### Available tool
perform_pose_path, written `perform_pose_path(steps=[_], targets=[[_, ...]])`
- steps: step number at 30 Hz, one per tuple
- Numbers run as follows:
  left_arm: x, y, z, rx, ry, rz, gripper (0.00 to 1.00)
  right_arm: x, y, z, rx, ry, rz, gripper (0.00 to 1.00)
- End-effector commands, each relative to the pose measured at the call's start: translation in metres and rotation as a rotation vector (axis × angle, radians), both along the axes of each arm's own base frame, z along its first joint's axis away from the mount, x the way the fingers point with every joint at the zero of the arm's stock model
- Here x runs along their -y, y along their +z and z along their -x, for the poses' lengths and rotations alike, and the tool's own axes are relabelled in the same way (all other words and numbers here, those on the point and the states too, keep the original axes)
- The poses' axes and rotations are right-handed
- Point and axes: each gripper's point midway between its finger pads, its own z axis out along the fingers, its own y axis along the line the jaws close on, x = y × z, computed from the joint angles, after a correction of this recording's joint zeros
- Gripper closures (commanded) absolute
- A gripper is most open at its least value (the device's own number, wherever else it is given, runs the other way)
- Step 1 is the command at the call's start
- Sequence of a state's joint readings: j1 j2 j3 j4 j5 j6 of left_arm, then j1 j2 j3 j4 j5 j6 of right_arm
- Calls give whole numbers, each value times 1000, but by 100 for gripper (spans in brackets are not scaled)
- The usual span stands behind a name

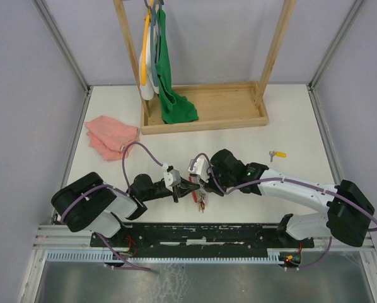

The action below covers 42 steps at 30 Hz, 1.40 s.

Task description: Put the keys on the keyring

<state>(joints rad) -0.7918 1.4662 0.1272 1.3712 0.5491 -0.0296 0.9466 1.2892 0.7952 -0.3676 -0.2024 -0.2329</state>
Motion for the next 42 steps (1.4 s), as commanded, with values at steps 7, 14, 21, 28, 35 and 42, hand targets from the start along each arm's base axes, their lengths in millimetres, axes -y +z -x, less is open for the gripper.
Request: perform_pose_path(steps=[7,14,21,28,35,42], targets=[[-6,63,-4,250,54,183,97,2,-13,0,-101,-47,101,99],[-5,66,2,269,42,193,97,-9,-17,0,-155,-41,119,99],[-9,39,-2,196,76,118,97,-4,14,-14,-5,-12,78,99],[-8,16,-8,146,86,26,85,-8,45,-16,87,64,13,99],[-2,18,-2,157,32,7,66,-10,49,-13,107,122,10,99],[11,17,1,157,-48,-25,58,-11,50,-15,126,140,16,99]])
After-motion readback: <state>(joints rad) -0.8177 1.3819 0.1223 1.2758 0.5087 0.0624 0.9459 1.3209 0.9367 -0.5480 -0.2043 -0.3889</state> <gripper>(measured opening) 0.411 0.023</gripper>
